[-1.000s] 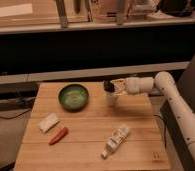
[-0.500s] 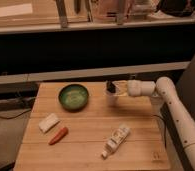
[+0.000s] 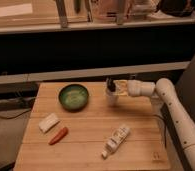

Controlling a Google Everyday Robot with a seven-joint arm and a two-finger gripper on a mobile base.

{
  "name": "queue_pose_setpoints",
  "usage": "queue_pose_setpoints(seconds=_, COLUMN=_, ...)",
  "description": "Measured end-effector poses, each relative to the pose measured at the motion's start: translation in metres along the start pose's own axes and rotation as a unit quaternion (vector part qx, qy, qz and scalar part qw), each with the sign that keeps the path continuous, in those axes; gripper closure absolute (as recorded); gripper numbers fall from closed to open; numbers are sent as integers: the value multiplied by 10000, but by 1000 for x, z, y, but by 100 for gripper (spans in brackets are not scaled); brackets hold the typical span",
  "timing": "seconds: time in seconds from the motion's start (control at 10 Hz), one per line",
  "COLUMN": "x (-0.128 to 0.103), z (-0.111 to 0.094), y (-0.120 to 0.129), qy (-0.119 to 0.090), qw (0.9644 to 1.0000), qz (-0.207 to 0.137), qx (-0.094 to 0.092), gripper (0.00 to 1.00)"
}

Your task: Place the eraser in the ceramic cup

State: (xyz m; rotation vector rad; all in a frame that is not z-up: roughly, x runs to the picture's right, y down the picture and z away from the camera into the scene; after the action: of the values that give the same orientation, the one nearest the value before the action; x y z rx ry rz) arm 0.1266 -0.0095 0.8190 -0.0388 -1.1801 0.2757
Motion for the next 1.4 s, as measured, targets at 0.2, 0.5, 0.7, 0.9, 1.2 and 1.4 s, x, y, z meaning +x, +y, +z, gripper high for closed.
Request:
queue_pose_setpoints(seconds=0.2, x=5, z=1, y=0, qy=-49, qw=9998, qz=163, qx=85, gripper=99)
queue_pose_setpoints(seconds=0.5, x=9, z=0, y=1, qy=-76, qw=9989, qz=410, qx=226, gripper=99)
queue_pose_setpoints(seconds=0.7, x=13, z=-2, y=1, qy=-97, qw=9980, qz=536, qx=308, gripper=99)
queue_pose_setpoints(seconds=0.9, x=16, z=-4, y=2, qy=-155, qw=9969, qz=663, qx=404, gripper=99)
queue_pose_setpoints(seconds=1.2, x=17, z=-4, y=2, qy=-231, qw=9959, qz=715, qx=497, gripper=98)
queue_pose_setpoints(seconds=1.4, x=11, z=-5, y=-2, qy=-301, qw=9968, qz=487, qx=560, gripper=82)
